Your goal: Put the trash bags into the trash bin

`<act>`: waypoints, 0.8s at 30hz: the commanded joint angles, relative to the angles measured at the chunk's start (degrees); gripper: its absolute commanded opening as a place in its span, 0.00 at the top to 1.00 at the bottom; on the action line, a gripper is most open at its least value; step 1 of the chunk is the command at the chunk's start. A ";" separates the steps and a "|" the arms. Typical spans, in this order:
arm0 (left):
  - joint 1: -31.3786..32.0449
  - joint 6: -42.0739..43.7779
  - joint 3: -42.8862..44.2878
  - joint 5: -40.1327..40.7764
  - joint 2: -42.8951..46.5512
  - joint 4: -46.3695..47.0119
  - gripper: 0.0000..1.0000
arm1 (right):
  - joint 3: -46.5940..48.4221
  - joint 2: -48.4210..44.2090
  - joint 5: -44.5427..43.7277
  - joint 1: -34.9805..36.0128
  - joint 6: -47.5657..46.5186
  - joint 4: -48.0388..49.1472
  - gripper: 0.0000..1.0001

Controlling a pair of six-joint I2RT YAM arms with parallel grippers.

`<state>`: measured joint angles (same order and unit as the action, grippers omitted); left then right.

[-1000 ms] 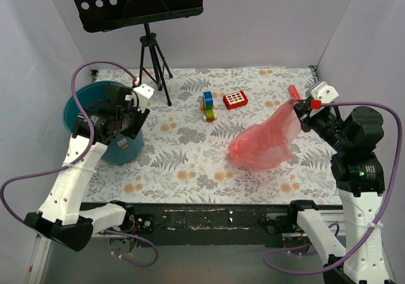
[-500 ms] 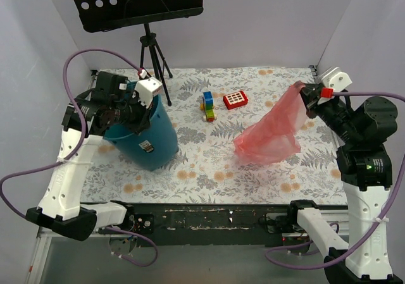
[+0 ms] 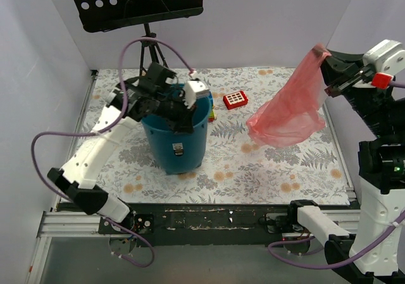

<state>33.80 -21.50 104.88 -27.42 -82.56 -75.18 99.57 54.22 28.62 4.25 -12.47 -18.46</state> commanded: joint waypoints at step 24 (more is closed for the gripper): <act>18.23 12.34 8.60 14.65 6.61 9.26 0.22 | 30.77 22.77 5.47 0.06 27.48 22.84 0.99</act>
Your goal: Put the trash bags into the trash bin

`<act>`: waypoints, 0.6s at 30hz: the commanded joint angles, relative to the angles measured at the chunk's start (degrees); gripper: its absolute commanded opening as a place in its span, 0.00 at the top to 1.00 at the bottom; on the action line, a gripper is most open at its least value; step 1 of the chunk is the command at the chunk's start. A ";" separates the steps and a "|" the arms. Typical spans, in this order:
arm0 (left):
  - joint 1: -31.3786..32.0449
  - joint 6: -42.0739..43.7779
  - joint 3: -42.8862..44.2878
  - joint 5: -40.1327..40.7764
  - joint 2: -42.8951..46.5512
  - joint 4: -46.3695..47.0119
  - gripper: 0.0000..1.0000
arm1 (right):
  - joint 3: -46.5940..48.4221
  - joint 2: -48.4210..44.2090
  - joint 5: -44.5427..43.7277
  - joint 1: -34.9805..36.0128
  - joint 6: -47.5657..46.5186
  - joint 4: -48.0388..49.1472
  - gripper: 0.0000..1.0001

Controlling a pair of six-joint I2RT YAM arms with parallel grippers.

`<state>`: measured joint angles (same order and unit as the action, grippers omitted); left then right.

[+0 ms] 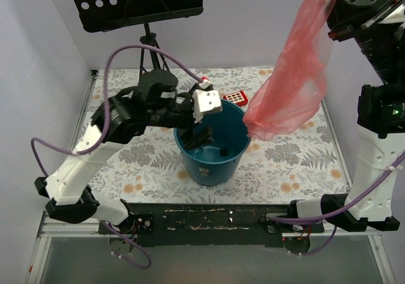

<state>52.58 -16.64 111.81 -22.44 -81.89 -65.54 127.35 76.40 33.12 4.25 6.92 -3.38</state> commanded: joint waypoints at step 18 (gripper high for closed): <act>-4.32 15.68 -13.03 33.16 17.82 17.27 0.12 | -7.01 0.68 -2.44 23.16 -0.93 -3.21 0.99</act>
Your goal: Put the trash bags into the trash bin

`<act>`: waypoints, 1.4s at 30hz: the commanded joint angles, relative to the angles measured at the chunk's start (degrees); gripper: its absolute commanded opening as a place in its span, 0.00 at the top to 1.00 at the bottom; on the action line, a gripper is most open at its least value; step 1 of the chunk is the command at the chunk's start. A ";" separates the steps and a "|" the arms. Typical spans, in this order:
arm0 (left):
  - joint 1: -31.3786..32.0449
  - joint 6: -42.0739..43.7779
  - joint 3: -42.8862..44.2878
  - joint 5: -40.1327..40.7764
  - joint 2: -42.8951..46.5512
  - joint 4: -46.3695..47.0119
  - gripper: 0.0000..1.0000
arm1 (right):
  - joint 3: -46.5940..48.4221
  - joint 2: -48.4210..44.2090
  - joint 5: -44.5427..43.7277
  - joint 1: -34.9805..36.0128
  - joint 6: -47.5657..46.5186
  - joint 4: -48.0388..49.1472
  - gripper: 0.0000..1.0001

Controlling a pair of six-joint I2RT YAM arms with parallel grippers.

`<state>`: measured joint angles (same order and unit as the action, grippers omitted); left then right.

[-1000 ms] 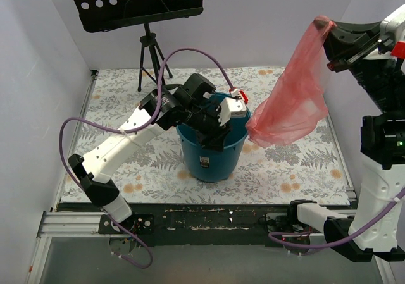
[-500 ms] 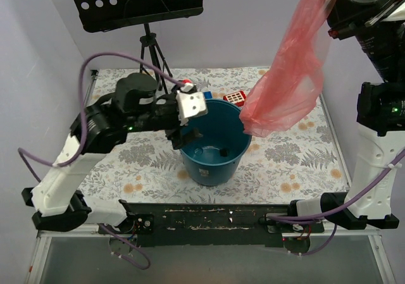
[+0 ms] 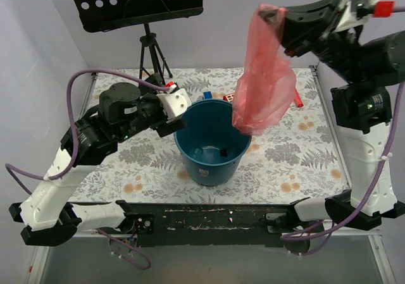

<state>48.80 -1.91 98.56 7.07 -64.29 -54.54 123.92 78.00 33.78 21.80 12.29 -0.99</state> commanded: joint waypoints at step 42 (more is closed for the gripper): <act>-0.72 -6.61 -24.12 -26.32 5.05 23.09 0.74 | -9.29 5.69 -58.91 43.33 -49.29 5.57 0.99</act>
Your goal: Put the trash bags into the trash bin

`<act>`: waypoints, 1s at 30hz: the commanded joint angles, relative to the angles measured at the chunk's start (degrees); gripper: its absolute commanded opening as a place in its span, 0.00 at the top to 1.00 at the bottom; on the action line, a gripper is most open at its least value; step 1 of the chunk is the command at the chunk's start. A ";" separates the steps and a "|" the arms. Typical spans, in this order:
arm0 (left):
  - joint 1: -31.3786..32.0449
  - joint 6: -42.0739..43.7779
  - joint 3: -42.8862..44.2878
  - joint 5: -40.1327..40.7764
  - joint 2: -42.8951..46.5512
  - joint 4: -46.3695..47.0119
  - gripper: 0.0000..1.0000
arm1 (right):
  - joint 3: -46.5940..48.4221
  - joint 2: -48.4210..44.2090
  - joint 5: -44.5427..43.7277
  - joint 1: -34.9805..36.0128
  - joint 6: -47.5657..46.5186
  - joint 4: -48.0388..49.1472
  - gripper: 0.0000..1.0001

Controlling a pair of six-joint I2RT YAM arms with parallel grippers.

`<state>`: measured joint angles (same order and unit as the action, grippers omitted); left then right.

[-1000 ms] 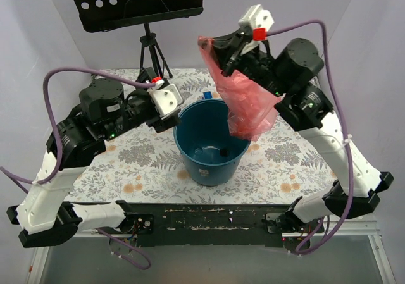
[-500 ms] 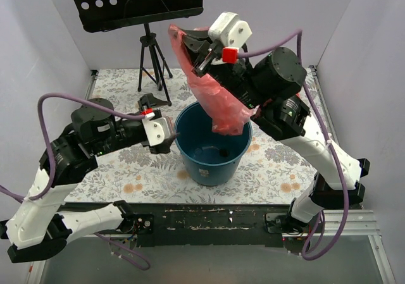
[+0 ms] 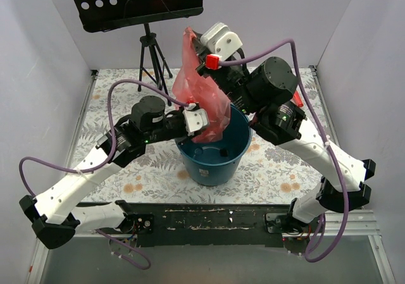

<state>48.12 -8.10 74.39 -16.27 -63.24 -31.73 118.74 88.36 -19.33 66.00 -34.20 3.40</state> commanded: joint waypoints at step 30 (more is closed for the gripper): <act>-0.04 12.49 3.48 1.69 11.29 -0.59 0.42 | -17.29 -24.01 27.76 -3.86 -18.70 -17.10 0.99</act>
<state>48.10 -1.96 73.84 -14.04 -56.42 -25.30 109.51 71.13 2.81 61.95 -44.10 -17.39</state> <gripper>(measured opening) 0.610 0.020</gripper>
